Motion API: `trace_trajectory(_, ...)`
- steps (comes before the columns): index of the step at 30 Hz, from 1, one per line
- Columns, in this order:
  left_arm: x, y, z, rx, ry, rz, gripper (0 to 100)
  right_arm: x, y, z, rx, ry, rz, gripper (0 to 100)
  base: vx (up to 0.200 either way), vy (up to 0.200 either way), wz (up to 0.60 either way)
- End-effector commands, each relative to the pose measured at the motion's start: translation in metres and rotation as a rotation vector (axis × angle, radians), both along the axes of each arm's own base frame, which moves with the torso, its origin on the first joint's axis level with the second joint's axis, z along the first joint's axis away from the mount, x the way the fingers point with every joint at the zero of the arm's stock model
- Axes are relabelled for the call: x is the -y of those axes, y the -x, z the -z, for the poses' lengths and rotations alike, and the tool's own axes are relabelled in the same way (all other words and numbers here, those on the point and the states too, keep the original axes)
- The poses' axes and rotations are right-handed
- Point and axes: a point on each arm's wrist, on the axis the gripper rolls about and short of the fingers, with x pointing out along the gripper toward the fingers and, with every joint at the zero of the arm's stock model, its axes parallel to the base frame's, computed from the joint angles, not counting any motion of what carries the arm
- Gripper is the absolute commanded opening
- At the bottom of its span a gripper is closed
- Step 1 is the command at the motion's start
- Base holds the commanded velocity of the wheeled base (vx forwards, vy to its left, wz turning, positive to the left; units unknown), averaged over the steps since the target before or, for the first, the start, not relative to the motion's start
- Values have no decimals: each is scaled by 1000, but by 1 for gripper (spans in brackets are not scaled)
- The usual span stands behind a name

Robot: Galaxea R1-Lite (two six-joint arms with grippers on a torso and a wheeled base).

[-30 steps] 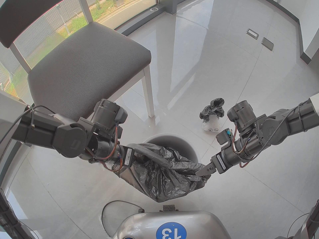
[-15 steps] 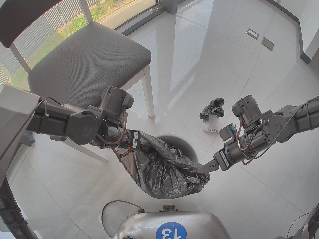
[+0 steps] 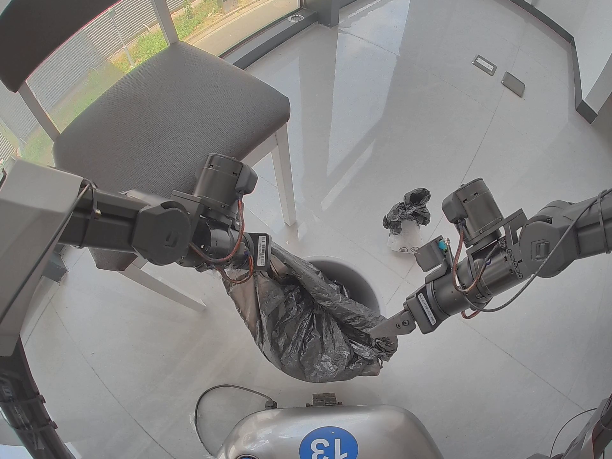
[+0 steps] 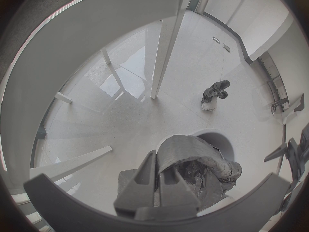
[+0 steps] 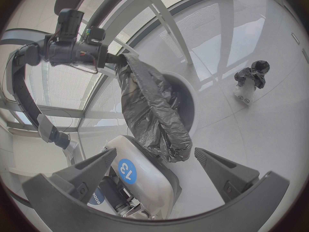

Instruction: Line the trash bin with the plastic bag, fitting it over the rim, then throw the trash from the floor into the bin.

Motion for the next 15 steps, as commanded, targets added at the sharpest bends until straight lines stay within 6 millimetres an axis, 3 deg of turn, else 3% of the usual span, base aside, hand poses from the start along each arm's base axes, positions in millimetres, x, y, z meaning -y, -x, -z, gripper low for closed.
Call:
trace_trajectory(1, 0, -5, -1, 9, 6, -11, 0, -5, 7, -2, 5, -3, -25, 100, 0, 0, 0)
trace_trajectory(15, 0, -7, -3, 23, 28, -33, 0, -13, 12, 0, -2, 1, -54, 100, 0, 0, 0)
